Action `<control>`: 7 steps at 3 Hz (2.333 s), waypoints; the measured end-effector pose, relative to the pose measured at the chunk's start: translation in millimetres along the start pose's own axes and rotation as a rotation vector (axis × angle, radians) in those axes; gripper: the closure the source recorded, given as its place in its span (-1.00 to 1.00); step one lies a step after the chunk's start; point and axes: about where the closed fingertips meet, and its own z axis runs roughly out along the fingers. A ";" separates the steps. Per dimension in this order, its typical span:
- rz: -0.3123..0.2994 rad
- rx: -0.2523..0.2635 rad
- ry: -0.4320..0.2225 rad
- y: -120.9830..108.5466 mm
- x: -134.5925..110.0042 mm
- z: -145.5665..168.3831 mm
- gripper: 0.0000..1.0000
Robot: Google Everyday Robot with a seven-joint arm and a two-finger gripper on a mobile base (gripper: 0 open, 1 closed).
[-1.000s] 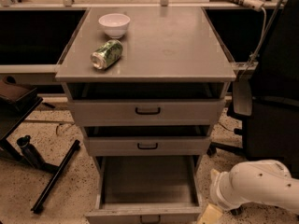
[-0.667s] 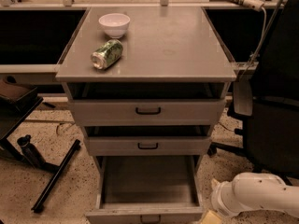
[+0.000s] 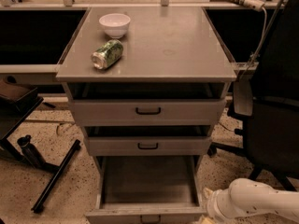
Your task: Close bottom drawer
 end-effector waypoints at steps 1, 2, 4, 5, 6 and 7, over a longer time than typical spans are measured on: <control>0.050 -0.027 -0.030 0.4 24.3 33.6 -1.00; 0.130 -0.060 -0.039 14.3 66.2 78.7 -1.00; 0.170 -0.155 -0.094 48.5 99.2 150.1 -1.00; 0.133 -0.256 -0.145 65.0 91.8 179.5 -1.00; 0.077 -0.357 -0.177 72.5 76.1 201.5 -1.00; 0.077 -0.366 -0.177 74.4 77.3 201.4 -1.00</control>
Offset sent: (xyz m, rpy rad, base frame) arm -0.0594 -0.0326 -0.1662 0.1100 0.1360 -0.1802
